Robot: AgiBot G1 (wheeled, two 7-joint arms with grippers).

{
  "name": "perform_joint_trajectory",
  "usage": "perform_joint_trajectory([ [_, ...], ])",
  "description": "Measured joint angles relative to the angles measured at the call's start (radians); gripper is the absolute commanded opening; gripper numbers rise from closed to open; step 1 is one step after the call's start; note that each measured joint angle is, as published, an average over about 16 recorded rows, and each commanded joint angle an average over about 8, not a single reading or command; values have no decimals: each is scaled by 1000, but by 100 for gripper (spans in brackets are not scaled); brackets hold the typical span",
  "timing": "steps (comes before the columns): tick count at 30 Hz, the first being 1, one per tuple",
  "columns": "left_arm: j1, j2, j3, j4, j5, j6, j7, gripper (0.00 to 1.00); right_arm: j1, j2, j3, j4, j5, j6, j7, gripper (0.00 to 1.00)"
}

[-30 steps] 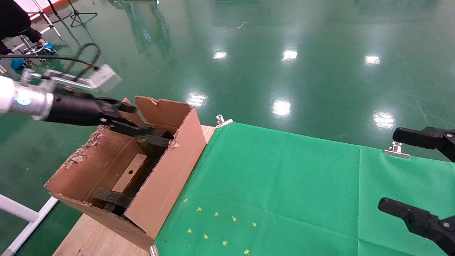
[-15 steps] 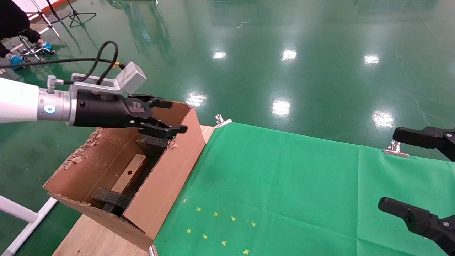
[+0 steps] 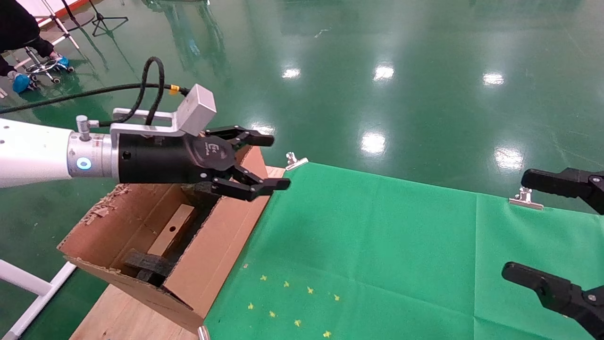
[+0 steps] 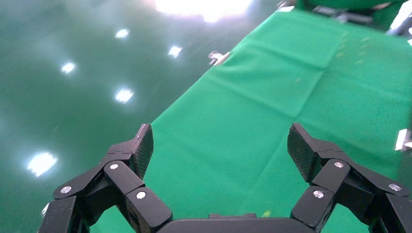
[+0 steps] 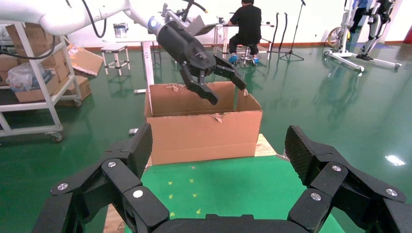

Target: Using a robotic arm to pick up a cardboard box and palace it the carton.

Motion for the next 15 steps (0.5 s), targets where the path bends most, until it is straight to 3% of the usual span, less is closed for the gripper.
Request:
perform_joint_trajectory([
  [15,213,-5,-126,-242,-238,34,38,100,0,0,0,0,0,0,0,100],
])
